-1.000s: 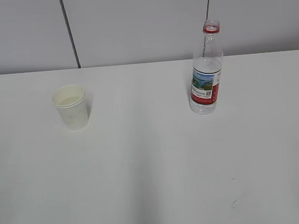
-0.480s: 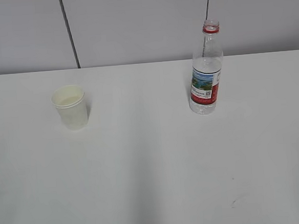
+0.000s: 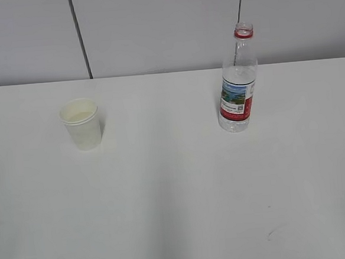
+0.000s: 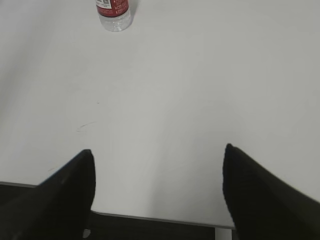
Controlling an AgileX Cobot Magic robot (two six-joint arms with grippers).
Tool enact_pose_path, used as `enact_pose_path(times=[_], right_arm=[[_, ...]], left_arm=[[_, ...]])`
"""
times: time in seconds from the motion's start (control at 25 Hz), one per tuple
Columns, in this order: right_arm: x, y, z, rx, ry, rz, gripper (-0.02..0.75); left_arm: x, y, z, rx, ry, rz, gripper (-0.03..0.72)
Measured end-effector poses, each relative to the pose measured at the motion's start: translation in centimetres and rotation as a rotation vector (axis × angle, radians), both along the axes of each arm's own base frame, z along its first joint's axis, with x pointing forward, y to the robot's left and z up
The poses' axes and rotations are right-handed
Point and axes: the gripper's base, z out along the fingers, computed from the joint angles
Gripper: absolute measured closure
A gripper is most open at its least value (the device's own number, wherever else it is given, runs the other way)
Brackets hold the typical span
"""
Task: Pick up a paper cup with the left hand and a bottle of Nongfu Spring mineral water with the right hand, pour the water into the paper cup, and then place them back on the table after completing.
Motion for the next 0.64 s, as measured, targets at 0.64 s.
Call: enact_pose_path(times=[0.64], right_arm=[[0.0,0.0,0.0,0.0,0.0,0.0,0.15]], left_arm=[[0.0,0.0,0.0,0.0,0.0,0.001,0.386]])
